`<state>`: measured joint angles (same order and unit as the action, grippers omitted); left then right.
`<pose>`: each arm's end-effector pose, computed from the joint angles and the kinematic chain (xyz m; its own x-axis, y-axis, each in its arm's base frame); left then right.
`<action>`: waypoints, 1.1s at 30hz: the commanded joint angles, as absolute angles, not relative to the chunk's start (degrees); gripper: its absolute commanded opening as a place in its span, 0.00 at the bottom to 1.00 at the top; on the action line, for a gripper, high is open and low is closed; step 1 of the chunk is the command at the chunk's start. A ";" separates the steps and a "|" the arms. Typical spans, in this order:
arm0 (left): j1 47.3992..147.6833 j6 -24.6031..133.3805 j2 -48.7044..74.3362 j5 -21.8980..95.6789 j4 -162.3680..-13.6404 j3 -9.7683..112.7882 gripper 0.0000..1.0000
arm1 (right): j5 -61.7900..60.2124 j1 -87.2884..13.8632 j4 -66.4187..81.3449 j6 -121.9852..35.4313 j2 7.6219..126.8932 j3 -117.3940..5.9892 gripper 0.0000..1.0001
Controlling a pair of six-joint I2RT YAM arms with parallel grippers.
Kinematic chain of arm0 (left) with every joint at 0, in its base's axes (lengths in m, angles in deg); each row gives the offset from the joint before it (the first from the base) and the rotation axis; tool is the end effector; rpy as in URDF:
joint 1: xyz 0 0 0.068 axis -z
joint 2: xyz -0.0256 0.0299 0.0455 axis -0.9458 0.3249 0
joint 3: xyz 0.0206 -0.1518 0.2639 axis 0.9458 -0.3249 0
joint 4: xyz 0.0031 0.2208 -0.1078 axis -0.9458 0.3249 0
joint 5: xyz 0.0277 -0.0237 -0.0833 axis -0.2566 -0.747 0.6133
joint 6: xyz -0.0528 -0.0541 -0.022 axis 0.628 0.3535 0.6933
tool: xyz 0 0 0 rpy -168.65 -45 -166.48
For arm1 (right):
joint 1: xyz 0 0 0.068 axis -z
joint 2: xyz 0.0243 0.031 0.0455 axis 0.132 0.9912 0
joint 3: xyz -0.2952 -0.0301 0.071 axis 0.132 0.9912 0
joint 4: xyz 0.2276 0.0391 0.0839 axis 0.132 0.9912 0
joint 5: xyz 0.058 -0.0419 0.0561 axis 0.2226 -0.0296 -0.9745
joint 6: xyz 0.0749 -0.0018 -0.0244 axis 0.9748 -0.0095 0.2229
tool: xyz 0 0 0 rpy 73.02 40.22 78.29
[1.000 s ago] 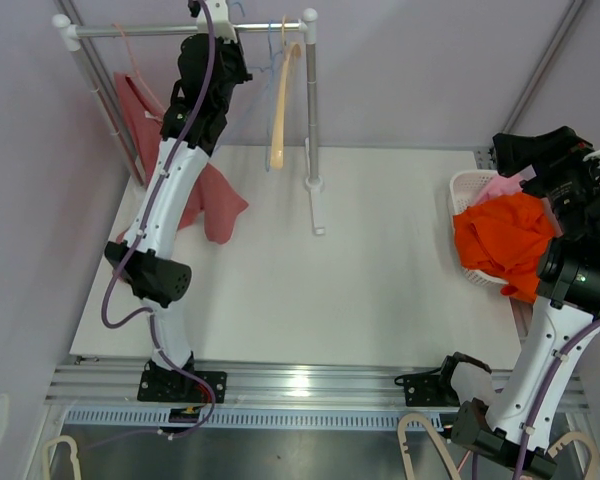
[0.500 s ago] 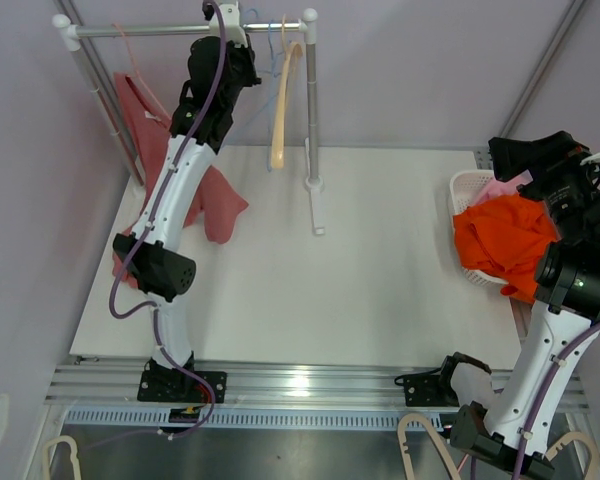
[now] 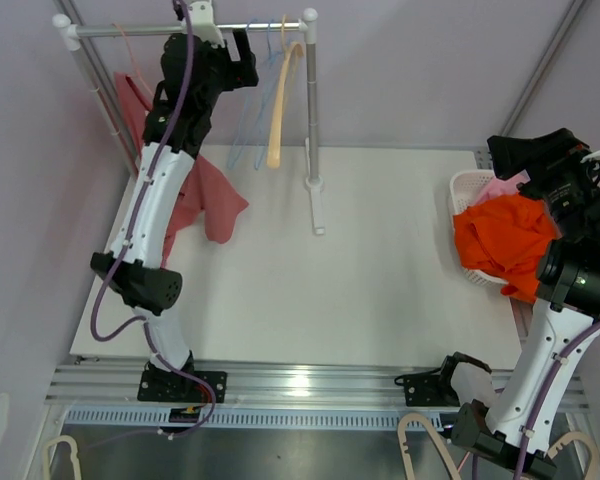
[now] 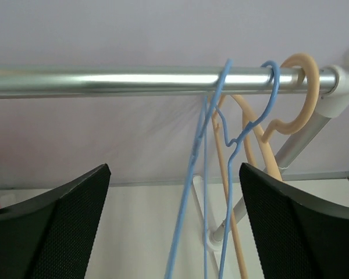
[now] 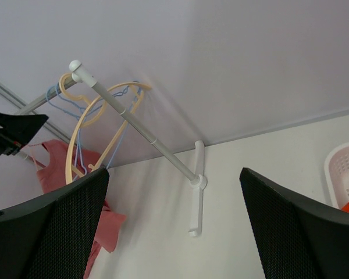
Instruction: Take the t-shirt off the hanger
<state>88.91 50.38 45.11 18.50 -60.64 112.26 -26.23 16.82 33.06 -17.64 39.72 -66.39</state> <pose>0.4145 -0.1211 0.5481 -0.0184 -0.1303 -0.9913 0.1334 0.9823 -0.1316 0.1359 -0.0210 0.5415 0.0090 0.4896 -0.8719 -0.1806 0.8584 0.4802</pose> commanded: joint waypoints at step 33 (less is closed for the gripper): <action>76.14 51.51 47.80 -21.63 -52.06 116.97 0.98 | -11.61 -3.98 34.99 -18.89 50.07 -75.69 0.99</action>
<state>76.17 52.26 47.21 -16.71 -47.88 112.46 -14.08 -2.26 35.75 -17.36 49.16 -72.88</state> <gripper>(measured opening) 0.984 0.993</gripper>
